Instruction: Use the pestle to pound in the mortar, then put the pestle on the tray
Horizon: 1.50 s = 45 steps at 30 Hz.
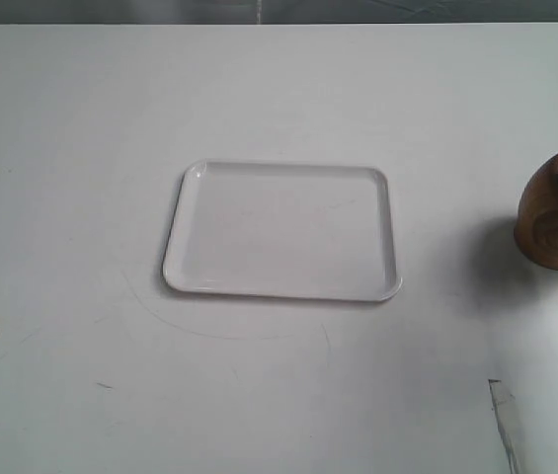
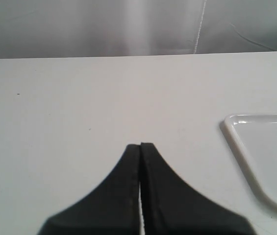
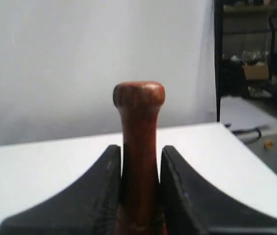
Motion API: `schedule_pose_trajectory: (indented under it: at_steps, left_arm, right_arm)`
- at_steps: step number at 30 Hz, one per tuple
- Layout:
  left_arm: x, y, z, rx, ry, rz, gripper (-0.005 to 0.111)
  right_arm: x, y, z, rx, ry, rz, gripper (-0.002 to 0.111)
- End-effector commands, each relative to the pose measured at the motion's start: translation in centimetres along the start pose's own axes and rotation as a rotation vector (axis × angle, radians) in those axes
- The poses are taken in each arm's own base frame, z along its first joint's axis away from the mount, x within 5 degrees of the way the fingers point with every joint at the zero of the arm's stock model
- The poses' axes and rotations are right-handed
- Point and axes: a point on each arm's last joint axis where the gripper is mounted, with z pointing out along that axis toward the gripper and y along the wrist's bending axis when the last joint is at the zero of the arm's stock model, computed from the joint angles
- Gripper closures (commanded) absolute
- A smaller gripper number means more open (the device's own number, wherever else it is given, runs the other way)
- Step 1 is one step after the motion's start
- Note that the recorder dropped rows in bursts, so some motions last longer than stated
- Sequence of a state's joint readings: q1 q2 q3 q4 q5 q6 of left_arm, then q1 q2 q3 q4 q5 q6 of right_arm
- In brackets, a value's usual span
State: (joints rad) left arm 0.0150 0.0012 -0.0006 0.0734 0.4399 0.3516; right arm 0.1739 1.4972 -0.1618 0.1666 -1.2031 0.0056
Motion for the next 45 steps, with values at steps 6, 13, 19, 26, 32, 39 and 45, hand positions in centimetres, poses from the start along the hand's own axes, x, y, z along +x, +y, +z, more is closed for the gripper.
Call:
schedule_pose_trajectory:
  at_steps: [6,13,19,26,32,39,45]
  left_arm:
    - [0.0,-0.1,0.0,0.008,-0.007,-0.012,0.107]
    - [0.0,-0.1,0.0,0.008,-0.007,-0.012,0.107]
    - [0.0,-0.1,0.0,0.008,-0.007,-0.012,0.107]
    - [0.0,-0.1,0.0,0.008,-0.007,-0.012,0.107]
    - [0.0,-0.1,0.0,0.008,-0.007,-0.012,0.107]
    - [0.0,-0.1,0.0,0.008,-0.007,-0.012,0.107]
    - [0.0,-0.1,0.0,0.008,-0.007,-0.012,0.107]
  right_arm:
    - [2.1,-0.3,0.6,0.034,0.088,0.059,0.108]
    - [-5.7,0.0,-2.5,-0.023,-0.297,0.026,0.108]
    - [-4.7,0.0,-2.0,-0.014,-0.210,0.011,0.108]
    - [1.1,-0.1,0.4,0.005,0.040,0.039,0.108]
    - [4.7,-0.1,2.0,0.024,0.195,0.047,0.108]
    - [-2.8,0.8,0.3,-0.077,-0.139,0.039,0.108]
    - [-6.7,0.7,-1.6,-0.068,-0.277,-0.010,0.108]
